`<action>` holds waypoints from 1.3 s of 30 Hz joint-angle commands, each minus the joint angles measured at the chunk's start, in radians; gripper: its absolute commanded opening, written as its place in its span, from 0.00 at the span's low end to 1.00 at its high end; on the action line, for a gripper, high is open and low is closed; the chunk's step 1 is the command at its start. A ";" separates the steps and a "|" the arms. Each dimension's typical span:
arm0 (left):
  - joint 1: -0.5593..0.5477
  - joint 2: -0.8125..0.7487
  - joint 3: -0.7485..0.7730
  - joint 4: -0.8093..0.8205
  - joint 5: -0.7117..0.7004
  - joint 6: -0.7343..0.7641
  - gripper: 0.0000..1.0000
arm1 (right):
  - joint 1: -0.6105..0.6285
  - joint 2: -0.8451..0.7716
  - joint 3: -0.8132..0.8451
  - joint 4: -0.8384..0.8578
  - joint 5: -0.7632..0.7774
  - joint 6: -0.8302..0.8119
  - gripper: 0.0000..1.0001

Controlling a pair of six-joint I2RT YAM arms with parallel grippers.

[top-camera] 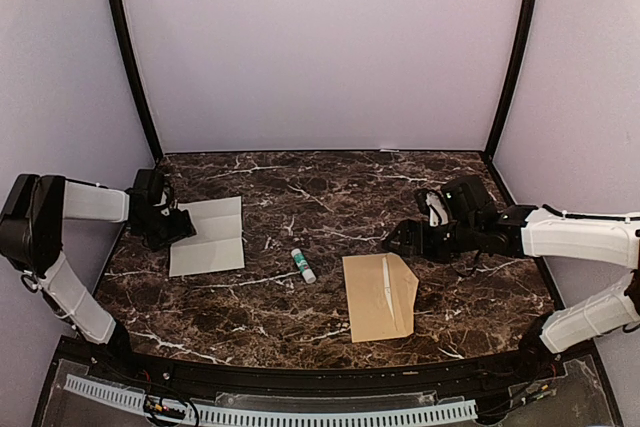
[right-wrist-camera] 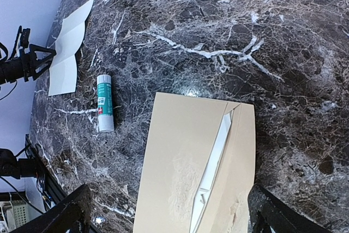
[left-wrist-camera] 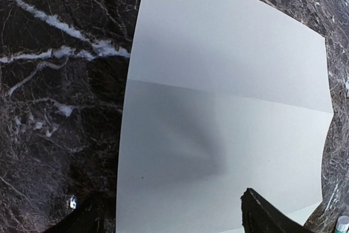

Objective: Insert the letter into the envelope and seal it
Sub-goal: Move the letter to the center of the board.

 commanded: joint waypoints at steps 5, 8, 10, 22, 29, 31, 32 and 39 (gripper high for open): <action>0.005 0.025 -0.033 0.013 0.054 0.012 0.61 | 0.010 0.000 -0.003 0.047 -0.008 0.011 0.96; 0.002 0.020 -0.062 0.017 0.085 0.008 0.53 | 0.010 0.010 0.000 0.050 -0.010 0.010 0.96; 0.000 0.005 -0.087 0.024 0.103 0.003 0.47 | 0.012 0.021 0.005 0.051 -0.016 0.008 0.96; -0.243 -0.080 -0.200 0.006 0.152 -0.072 0.37 | 0.053 0.096 0.045 0.088 -0.040 0.001 0.95; -0.346 -0.204 -0.230 -0.022 0.237 -0.117 0.37 | 0.070 0.145 0.074 0.098 -0.058 -0.009 0.94; -0.343 -0.255 -0.186 -0.074 0.206 -0.099 0.41 | 0.069 0.154 0.088 0.098 -0.061 -0.015 0.94; -0.339 -0.277 -0.148 -0.108 0.186 -0.092 0.44 | 0.070 0.160 0.095 0.099 -0.063 -0.017 0.94; -0.200 -0.161 0.045 -0.134 0.194 0.025 0.51 | 0.072 0.227 0.157 0.117 -0.078 -0.022 0.94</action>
